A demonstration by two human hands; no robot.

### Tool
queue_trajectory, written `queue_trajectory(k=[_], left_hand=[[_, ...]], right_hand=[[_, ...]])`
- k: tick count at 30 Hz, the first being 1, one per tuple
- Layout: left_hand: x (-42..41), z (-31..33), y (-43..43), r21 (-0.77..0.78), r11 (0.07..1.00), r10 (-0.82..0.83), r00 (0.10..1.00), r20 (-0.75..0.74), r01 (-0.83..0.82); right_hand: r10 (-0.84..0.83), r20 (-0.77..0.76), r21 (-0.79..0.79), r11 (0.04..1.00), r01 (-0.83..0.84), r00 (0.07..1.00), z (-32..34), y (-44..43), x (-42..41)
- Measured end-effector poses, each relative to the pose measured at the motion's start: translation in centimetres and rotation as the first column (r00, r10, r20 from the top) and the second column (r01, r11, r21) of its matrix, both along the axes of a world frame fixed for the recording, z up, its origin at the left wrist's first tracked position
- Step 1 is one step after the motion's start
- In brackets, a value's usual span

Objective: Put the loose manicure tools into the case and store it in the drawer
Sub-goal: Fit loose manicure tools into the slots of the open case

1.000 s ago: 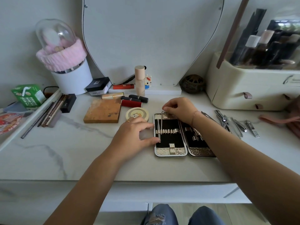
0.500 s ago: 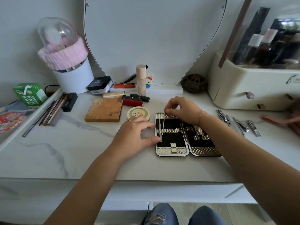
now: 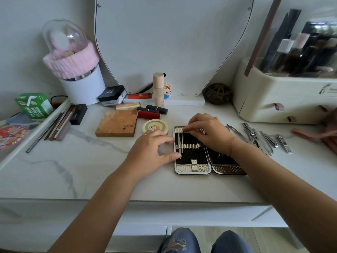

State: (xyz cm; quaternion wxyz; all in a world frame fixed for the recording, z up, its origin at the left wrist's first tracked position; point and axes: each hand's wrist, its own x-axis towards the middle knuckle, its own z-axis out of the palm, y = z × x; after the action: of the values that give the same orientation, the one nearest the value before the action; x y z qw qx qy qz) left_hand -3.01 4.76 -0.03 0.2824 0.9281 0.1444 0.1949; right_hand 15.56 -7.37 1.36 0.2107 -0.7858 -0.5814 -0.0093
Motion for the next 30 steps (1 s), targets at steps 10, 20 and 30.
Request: queue_trajectory(k=[10, 20, 30], left_hand=[[0.1, -0.1, 0.1, 0.008, 1.0, 0.003, 1.0, -0.013, -0.003], [0.1, -0.1, 0.1, 0.006, 1.0, 0.001, 1.0, -0.01, -0.001], [0.1, -0.2, 0.1, 0.006, 1.0, 0.004, 1.0, -0.002, -0.004]], right_hand=[[0.036, 0.053, -0.101, 0.994, -0.031, 0.998, -0.5, -0.8, -0.3], [0.05, -0.017, -0.115, 0.992, -0.052, 0.999, -0.5, -1.1, -0.3], [0.058, -0.125, -0.148, 0.986, -0.076, 0.99, -0.1, -1.2, -0.2]])
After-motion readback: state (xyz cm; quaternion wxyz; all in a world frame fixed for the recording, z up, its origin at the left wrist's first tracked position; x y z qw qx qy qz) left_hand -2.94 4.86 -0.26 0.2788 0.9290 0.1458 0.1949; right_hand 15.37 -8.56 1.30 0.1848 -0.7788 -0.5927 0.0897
